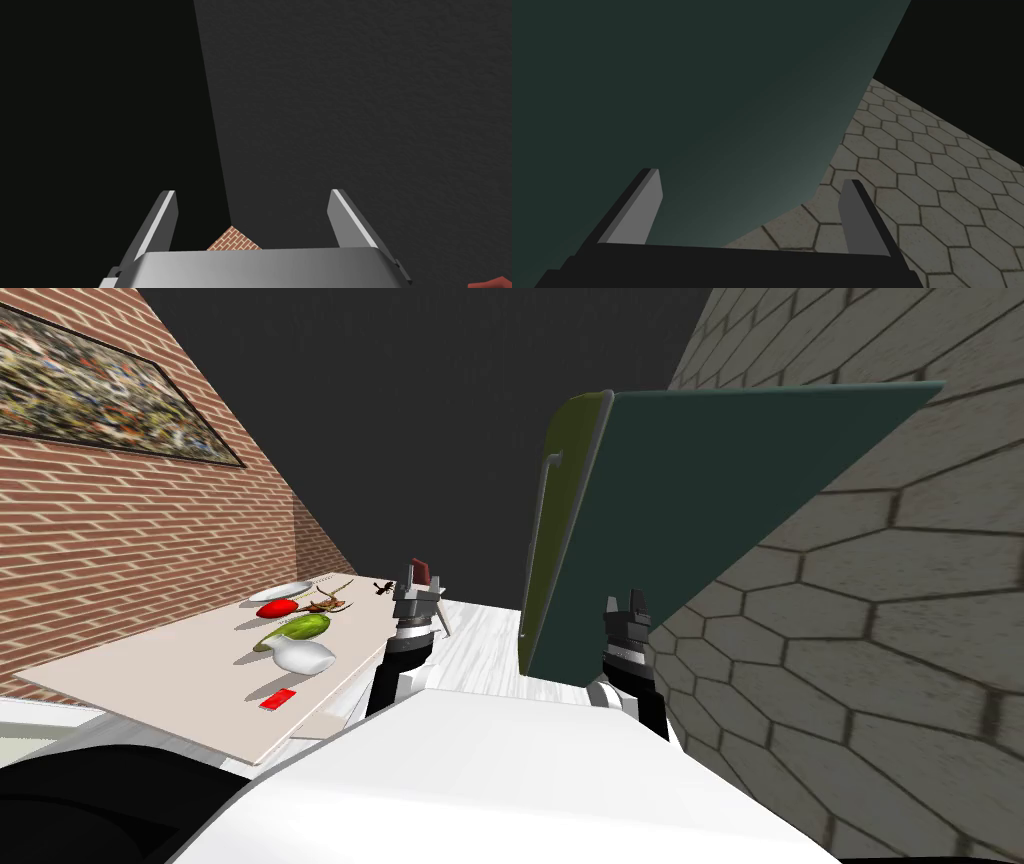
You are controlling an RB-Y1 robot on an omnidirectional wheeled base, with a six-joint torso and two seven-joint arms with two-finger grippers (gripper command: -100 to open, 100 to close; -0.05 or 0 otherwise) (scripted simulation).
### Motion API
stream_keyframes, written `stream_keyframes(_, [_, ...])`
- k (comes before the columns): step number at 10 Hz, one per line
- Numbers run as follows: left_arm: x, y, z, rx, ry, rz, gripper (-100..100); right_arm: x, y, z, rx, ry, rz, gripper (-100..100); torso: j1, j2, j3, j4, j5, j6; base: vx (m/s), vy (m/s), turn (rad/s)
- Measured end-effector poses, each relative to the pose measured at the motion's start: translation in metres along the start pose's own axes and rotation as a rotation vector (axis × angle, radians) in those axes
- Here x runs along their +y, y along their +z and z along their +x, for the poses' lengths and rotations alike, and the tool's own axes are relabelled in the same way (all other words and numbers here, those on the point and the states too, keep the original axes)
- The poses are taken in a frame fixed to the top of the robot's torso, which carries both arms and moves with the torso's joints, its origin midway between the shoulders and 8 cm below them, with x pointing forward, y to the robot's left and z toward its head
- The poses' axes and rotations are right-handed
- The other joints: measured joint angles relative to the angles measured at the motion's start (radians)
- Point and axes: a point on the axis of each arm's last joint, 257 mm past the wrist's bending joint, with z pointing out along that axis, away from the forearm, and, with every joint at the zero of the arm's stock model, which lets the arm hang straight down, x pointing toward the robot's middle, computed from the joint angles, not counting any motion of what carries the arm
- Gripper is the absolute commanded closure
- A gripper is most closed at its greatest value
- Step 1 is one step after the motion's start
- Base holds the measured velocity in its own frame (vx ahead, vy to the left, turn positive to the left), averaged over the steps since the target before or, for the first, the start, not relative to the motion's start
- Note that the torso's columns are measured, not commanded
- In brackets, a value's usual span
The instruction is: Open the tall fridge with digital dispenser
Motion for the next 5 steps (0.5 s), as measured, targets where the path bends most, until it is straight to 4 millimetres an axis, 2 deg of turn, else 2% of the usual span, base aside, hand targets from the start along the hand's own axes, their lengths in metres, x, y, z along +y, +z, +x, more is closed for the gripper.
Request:
stream_keyframes(2, [0.0000, 0.0000, 0.0000, 0.000, 0.000, 0.000, 0, 0.0000, 0.0000, 0.0000, 0.000, 0.000, 0.000, 0, 0.000, 0.104, -0.209, 0.105, 0.000, 0.000, 0.000, 0.000, 0.000])
stream_keyframes(5, [-0.0001, 0.0000, 0.0000, 0.000, 0.000, 0.000, 0, 0.0001, 0.0000, 0.0000, 0.000, 0.000, 0.000, 0, 0.000, 0.322, -0.644, 0.322, 0.000, 0.000, 0.000, 0.000, 0.000])
